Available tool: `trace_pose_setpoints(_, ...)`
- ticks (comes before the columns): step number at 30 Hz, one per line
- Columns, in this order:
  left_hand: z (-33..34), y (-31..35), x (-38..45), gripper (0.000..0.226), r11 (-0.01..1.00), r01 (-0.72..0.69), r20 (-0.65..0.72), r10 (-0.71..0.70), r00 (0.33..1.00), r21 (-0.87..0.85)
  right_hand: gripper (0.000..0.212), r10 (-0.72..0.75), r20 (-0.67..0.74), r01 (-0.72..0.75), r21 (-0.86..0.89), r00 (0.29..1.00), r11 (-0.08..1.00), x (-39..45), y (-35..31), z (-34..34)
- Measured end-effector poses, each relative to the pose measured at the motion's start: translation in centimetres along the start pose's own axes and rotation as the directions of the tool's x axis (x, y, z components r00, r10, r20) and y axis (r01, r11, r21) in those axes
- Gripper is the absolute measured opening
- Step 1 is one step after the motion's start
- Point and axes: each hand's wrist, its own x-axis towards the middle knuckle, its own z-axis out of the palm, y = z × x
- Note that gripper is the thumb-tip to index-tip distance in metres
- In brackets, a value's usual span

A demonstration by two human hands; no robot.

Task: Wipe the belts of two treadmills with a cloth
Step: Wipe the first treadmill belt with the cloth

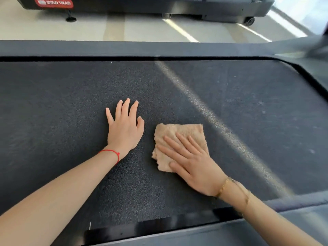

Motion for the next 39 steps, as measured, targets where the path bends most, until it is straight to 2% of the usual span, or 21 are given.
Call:
trace_pose_setpoints(3, -0.1, 0.0, -0.3, 0.055, 1.000, -0.002, 0.001, 0.002, 1.000, -0.016, 0.051, 0.104, 0.005, -0.104, -0.017, 0.995, 0.994, 1.4, 2.0, -0.8)
trace_pose_setpoints(6, -0.2, -0.1, -0.5, 0.055, 1.000, -0.013, 0.007, 0.014, 1.000, -0.017, 0.050, 0.308, -0.021, -0.308, -0.021, 0.951, 0.951, 3.7, 4.1, -1.9)
trace_pose_setpoints(8, -0.3, 0.0, -0.5, 0.054, 0.999, -0.022, 0.009, 0.022, 1.000, -0.023, 0.051, 0.364, -0.019, -0.364, -0.023, 0.931, 0.931, 4.1, 4.0, -2.0)
trace_pose_setpoints(10, -0.3, 0.0, -0.6, 0.054, 0.999, -0.023, 0.005, 0.023, 1.000, -0.031, 0.051, 0.338, 0.008, -0.337, -0.043, 0.941, 0.940, 3.3, 2.3, -1.5)
trace_pose_setpoints(13, -0.4, 0.0, -0.7, 0.054, 0.999, -0.021, 0.013, 0.022, 1.000, -0.037, 0.052, 0.166, 0.059, -0.159, -0.110, 0.984, 0.981, -0.2, -2.2, 0.1)
trace_pose_setpoints(15, -0.5, 0.1, -0.7, 0.054, 0.998, -0.020, 0.028, 0.022, 0.999, -0.052, 0.052, 0.095, 0.087, -0.089, -0.072, 0.992, 0.993, -2.6, -4.6, 0.8)
trace_pose_setpoints(17, -0.7, 0.3, -0.9, 0.053, 0.996, -0.031, 0.052, 0.035, 0.998, -0.078, 0.051, 0.094, 0.085, -0.093, -0.021, 0.992, 0.995, -4.0, -5.5, 1.0)
trace_pose_setpoints(22, -1.1, 2.5, -2.0, 0.053, 0.986, -0.122, 0.101, 0.133, 0.986, -0.113, 0.051, 0.252, 0.009, -0.252, -0.009, 0.968, 0.968, -5.5, -4.0, 0.5)
trace_pose_setpoints(27, -0.6, 5.6, -2.5, 0.054, 0.975, -0.150, 0.103, 0.168, 0.980, -0.164, 0.051, 0.529, -0.074, -0.528, 0.025, 0.846, 0.849, -5.6, 2.7, -1.1)
trace_pose_setpoints(30, 0.0, 7.4, -2.4, 0.054, 0.973, -0.153, 0.104, 0.173, 0.980, -0.175, 0.050, 0.596, -0.052, -0.590, 0.096, 0.802, 0.802, -3.8, 5.2, -2.3)
trace_pose_setpoints(32, 0.3, 8.3, -2.1, 0.054, 0.973, -0.154, 0.104, 0.173, 0.979, -0.170, 0.050, 0.554, -0.040, -0.551, 0.073, 0.831, 0.832, -3.3, 4.7, -2.1)
trace_pose_setpoints(36, 1.2, 10.5, -0.8, 0.054, 0.980, -0.135, 0.074, 0.147, 0.986, -0.146, 0.051, 0.323, -0.006, -0.323, -0.028, 0.946, 0.946, -6.0, 2.7, -0.8)
trace_pose_setpoints(39, 1.8, 11.9, 0.1, 0.054, 0.985, -0.082, 0.060, 0.092, 0.994, -0.149, 0.051, 0.207, -0.002, -0.207, -0.018, 0.978, 0.978, -8.0, 3.0, -0.8)
